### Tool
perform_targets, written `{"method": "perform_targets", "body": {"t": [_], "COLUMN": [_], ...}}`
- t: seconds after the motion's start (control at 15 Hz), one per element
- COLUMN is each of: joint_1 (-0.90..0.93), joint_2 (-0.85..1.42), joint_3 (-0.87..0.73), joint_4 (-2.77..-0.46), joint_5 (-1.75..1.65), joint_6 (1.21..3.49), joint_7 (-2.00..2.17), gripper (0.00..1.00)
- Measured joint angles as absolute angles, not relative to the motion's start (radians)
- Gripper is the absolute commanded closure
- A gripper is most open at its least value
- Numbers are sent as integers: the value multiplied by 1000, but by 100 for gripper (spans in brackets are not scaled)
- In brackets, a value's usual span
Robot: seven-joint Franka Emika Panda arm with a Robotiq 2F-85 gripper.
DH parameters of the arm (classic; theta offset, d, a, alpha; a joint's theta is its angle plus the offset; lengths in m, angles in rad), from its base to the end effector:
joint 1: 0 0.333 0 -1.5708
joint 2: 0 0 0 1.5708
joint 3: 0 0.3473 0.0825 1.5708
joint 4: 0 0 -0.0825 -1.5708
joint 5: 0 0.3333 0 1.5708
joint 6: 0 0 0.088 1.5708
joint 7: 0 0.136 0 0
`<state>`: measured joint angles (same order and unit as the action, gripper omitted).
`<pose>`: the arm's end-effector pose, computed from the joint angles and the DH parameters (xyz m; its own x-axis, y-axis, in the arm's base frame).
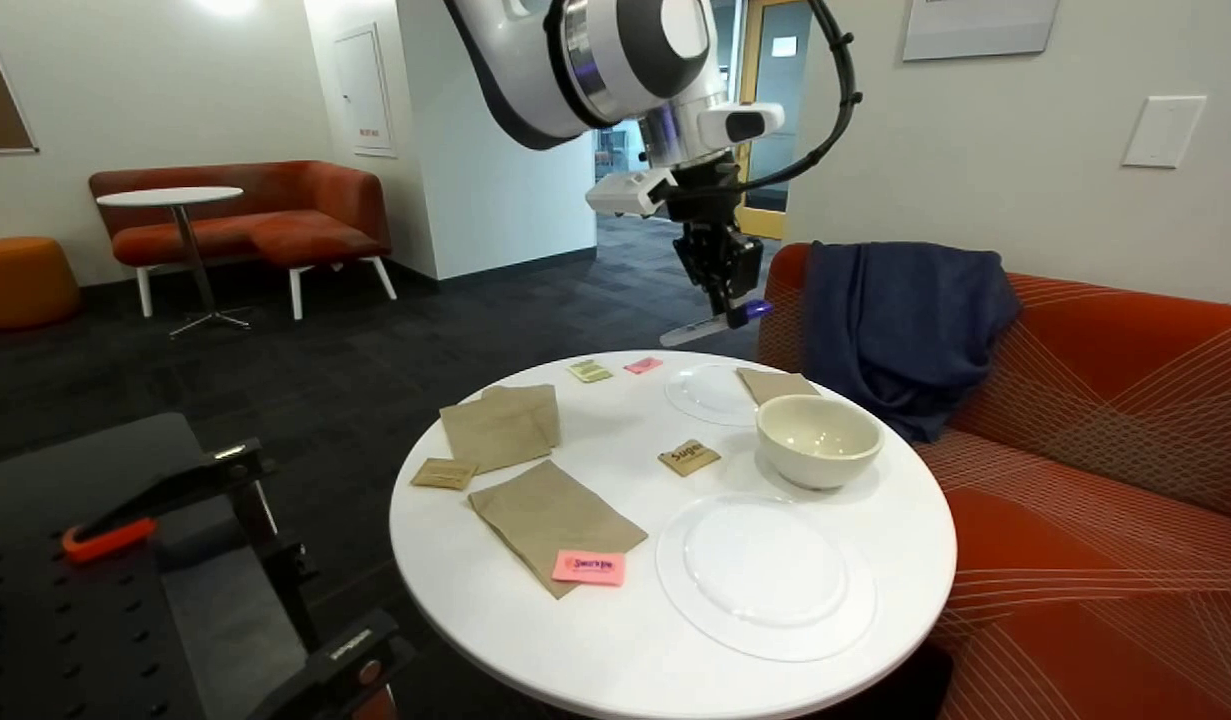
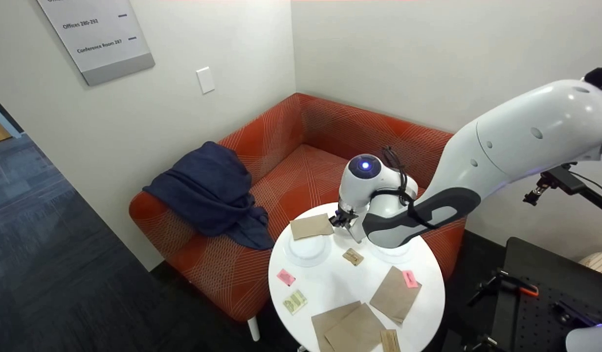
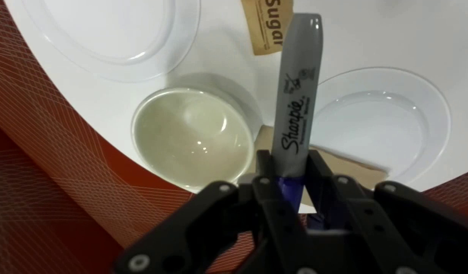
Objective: Put the blue marker in the bowl
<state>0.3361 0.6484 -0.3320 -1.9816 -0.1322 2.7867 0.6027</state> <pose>0.6221 0.0218 0.2072 0.8945 -0.3548 0.2721 -0.3995 -0.9075 0.1300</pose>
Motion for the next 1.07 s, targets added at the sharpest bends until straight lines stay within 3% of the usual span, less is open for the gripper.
{"method": "perform_targets", "body": {"t": [1.07], "joint_1": [533], "joint_2": [774], "joint_3": [-697], "joint_4": [-2001], "joint_5": [-154], "joint_6": [2890], "joint_7": [1012], "gripper": [94]}}
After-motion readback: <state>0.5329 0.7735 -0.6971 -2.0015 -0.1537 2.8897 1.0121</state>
